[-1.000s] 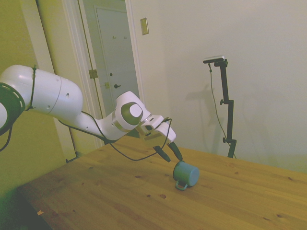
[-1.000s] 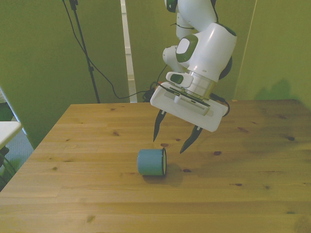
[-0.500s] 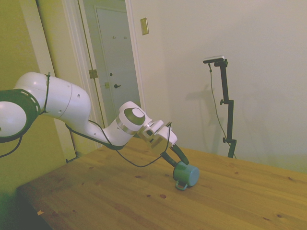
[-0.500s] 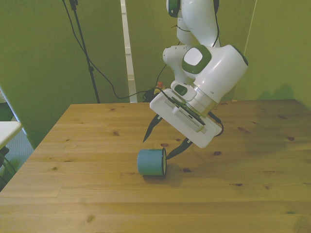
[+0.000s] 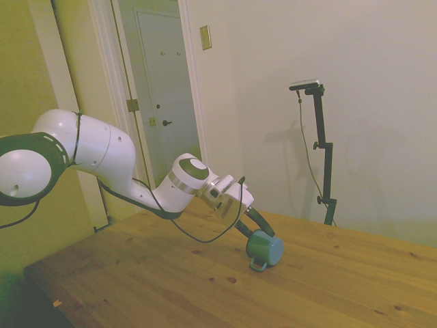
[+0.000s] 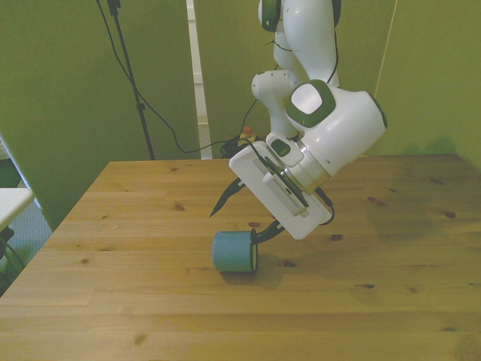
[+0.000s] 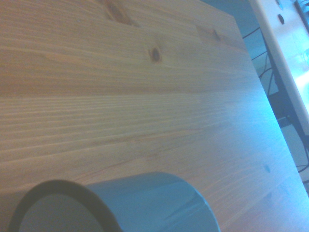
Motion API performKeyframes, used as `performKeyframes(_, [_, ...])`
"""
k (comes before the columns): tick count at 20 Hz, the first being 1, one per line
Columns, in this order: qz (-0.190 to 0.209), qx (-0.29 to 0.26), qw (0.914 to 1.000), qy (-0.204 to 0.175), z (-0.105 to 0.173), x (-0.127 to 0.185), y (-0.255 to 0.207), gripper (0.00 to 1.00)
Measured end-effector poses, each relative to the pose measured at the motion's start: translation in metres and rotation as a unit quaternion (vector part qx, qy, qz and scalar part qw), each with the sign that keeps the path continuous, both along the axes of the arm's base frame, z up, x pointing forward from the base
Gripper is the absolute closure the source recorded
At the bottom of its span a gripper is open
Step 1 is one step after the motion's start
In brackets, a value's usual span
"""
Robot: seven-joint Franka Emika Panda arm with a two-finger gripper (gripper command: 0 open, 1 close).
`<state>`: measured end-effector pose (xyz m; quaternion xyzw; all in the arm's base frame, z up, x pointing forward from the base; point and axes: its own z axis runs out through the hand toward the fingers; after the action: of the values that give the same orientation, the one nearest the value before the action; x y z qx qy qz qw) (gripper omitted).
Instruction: Flip the mug upright
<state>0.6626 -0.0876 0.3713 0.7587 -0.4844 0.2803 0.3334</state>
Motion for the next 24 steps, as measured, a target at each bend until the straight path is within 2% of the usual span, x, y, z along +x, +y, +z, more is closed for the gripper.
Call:
performKeyframes(14, [-0.01, -0.006, 0.9999, 0.002, -0.002, 0.003, -0.006, 1.0])
performKeyframes(24, [-0.021, -0.006, 0.9997, 0.013, -0.016, 0.002, -0.02, 1.0])
